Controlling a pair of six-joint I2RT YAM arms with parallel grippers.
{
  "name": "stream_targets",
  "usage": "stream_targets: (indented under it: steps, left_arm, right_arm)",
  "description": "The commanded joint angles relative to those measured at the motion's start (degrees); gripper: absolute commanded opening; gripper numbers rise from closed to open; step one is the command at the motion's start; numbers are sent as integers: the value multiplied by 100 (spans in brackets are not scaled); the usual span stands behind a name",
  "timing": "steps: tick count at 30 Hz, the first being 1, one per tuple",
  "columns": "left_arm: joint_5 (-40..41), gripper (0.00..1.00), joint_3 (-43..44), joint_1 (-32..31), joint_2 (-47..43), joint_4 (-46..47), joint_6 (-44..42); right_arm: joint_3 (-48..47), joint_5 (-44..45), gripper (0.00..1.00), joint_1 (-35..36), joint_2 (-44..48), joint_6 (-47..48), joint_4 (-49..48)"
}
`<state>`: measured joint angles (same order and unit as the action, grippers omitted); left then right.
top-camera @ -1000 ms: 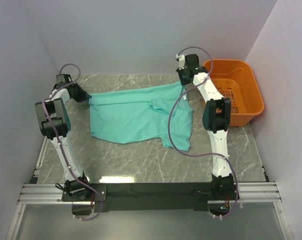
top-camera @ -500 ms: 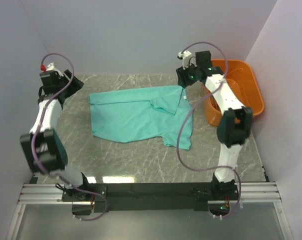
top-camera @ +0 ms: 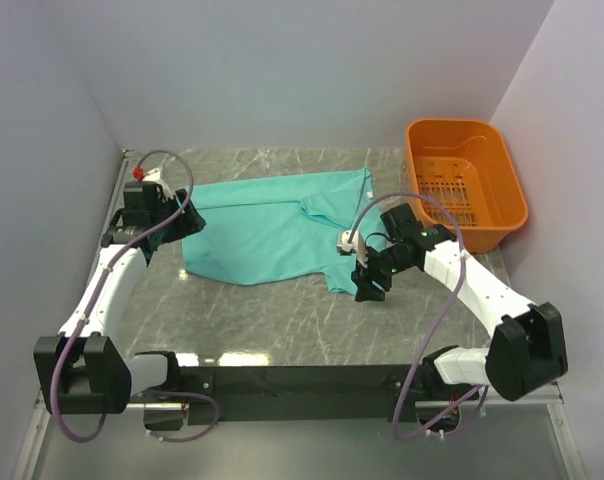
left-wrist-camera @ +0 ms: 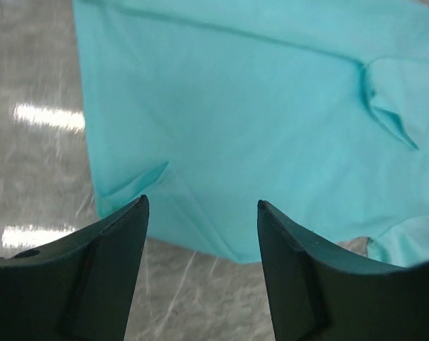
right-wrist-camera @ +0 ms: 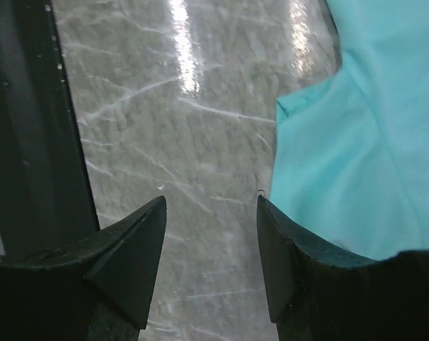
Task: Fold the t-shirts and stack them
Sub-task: Fold the tshirt
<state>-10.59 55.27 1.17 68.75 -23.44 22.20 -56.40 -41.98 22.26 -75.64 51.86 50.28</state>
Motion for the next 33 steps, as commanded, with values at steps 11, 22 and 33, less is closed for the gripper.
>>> stream_targets:
  steps: [11, 22, 33]
  left_arm:
    - [533, 62, -113, -679, 973, -346, -591]
    - [409, 65, 116, -750, 1667, 33, -3264]
    - [-75, 63, 608, -539, 2626, -372, -3925]
  right_arm:
    - [446, 445, 61, -292, 278, -862, -1205]
    - [419, 190, 61, -486, 225, -773, -1082]
    - [384, 23, 60, -627, 163, -756, -985]
